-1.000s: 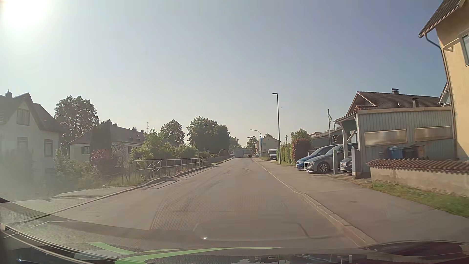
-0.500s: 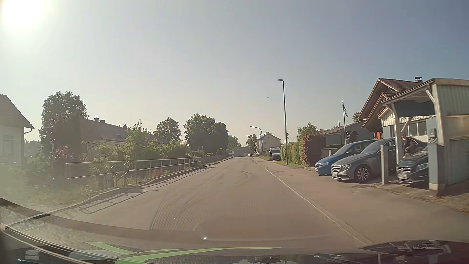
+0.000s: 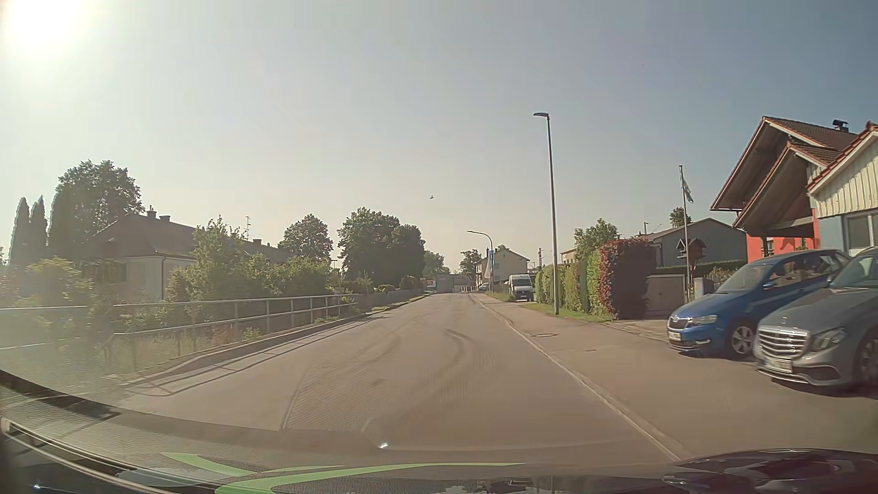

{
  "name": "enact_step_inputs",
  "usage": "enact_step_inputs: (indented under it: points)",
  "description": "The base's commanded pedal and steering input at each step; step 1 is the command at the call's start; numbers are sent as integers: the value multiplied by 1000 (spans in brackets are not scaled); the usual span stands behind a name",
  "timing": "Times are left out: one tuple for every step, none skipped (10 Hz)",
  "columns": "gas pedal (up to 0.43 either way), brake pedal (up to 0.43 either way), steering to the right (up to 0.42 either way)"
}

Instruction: Follow the waypoints while adhering to traffic rules and regulations

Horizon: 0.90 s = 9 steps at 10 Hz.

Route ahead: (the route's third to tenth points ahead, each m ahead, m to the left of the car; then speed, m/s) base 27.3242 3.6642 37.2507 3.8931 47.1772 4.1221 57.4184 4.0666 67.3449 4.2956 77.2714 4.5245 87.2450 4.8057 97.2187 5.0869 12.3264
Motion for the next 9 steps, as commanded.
enact_step_inputs:
  points:
    - [87,0,1]
    - [87,0,1]
    - [87,0,1]
    - [87,0,1]
    - [87,0,0]
    - [87,0,0]
    - [87,0,-1]
    - [87,0,0]
    - [87,0,-1]
